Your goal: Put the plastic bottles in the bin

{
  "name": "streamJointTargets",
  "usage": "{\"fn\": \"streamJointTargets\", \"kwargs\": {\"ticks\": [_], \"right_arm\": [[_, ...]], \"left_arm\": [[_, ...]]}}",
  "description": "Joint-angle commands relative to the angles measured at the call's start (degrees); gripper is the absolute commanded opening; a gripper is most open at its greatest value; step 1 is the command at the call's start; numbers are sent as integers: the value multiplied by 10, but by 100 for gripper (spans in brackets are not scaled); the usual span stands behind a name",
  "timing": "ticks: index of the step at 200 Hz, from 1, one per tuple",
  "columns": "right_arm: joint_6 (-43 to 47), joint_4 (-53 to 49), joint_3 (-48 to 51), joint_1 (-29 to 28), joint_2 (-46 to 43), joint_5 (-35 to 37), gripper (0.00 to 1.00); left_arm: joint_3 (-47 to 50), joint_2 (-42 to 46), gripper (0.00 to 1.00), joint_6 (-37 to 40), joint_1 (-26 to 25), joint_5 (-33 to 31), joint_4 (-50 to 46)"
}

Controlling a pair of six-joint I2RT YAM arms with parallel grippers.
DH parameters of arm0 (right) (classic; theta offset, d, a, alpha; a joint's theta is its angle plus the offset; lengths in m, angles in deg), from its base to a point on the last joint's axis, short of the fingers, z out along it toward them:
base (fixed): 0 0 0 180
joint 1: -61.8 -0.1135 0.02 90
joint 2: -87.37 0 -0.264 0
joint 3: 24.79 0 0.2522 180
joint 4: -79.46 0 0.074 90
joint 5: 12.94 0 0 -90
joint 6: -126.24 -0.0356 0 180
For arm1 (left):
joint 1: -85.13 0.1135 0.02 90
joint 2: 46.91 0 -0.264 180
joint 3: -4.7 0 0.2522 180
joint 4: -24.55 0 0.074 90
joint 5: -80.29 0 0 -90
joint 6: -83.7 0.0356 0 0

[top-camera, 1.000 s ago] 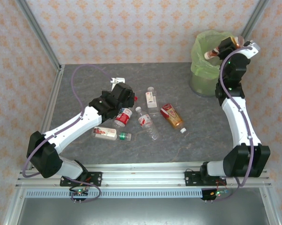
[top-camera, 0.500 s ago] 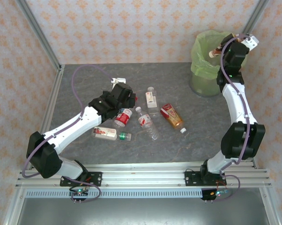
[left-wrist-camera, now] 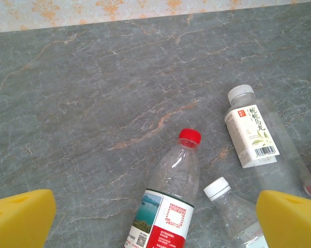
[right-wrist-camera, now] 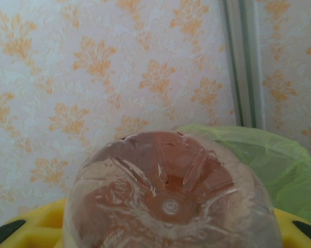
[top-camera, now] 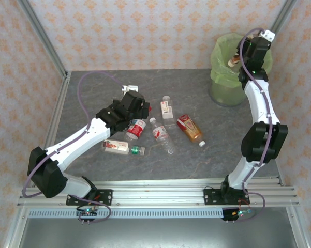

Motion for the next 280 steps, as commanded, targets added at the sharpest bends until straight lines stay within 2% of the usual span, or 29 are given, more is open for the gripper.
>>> {"fn": "streamJointTargets", "kwargs": {"ticks": [1, 38, 69, 101, 121, 148, 165, 215, 240, 255, 280], "right_arm": [[27, -54, -38, 1, 19, -37, 0], [17, -47, -49, 1, 41, -29, 1], [2, -58, -86, 1, 82, -78, 16], [-16, -114, -165, 0, 132, -86, 33], [-12, -122, -173, 0, 138, -83, 40], [1, -116, -154, 0, 130, -75, 47], [9, -112, -145, 0, 124, -76, 55], [19, -87, -107, 0, 87, -81, 71], [37, -75, -80, 0, 55, -91, 82], [45, -66, -60, 0, 33, -92, 100], [54, -48, -26, 0, -8, -86, 99]], "left_arm": [[-3, 15, 100, 8, 1, -2, 8], [-3, 14, 100, 9, 1, -2, 9], [0, 15, 100, 14, 1, 10, 13], [-5, 22, 100, -10, 0, 42, 1], [-11, 21, 100, -35, 0, 52, -17], [-8, 21, 100, -79, 1, 48, -47], [15, 30, 100, -106, 1, 36, -50], [70, 63, 100, -166, 9, 8, -56], [89, 76, 100, -184, 14, -3, -55], [98, 82, 100, -193, 17, -6, -58], [112, 90, 100, -207, 26, -8, -64]]}}
